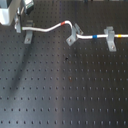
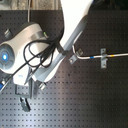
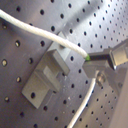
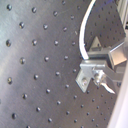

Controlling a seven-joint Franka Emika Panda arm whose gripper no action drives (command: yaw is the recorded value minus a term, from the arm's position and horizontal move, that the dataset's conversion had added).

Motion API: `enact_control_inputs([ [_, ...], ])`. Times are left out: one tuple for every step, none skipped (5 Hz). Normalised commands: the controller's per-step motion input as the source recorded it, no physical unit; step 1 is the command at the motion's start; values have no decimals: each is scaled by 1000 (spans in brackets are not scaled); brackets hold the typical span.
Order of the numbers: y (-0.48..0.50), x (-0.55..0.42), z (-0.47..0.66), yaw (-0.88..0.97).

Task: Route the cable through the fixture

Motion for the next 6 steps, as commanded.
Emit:
enact_control_inputs([
  [-599, -40, -98, 0],
  [-687, -17, -137, 0],
  [-440, -37, -117, 0],
  [-185, 59, -68, -46],
  [-48, 1, 79, -300],
  [98, 7, 180, -386],
])
